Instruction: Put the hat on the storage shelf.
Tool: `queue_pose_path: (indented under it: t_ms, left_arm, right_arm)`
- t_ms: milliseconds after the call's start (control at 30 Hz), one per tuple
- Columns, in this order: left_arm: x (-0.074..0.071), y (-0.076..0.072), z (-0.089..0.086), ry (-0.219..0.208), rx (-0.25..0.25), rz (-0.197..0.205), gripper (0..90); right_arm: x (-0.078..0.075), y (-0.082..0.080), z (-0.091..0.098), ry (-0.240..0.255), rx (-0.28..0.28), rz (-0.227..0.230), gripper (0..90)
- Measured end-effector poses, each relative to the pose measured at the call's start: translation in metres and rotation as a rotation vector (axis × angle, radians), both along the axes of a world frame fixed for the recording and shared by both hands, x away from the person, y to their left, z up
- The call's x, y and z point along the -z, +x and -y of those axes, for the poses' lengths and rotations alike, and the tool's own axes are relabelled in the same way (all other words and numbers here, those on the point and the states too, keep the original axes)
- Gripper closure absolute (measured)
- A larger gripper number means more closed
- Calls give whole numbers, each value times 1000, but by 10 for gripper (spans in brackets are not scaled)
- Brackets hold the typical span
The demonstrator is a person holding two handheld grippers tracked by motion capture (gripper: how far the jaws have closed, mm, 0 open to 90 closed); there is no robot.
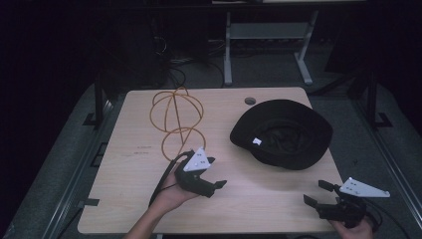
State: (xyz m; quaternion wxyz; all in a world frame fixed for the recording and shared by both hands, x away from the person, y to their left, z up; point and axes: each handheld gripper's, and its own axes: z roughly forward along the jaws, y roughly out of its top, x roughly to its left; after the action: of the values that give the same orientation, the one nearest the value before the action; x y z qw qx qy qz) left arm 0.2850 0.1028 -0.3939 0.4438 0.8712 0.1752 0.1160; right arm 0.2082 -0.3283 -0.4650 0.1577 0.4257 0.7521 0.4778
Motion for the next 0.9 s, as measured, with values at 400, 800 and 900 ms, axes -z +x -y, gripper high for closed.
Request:
queue_pose_path:
  t_ms: [400,800,900]
  left_arm:
    - [-18,31,50,46,56,-2,214]
    - [-17,51,93,84,94,-19,217]
    - [-16,56,102,80,97,-29,215]
  right_arm:
    - [-1,-1,2,15,-2,7,161]
    - [-2,-1,1,15,-15,10,161]
    - [-2,-1,2,19,-13,10,161]
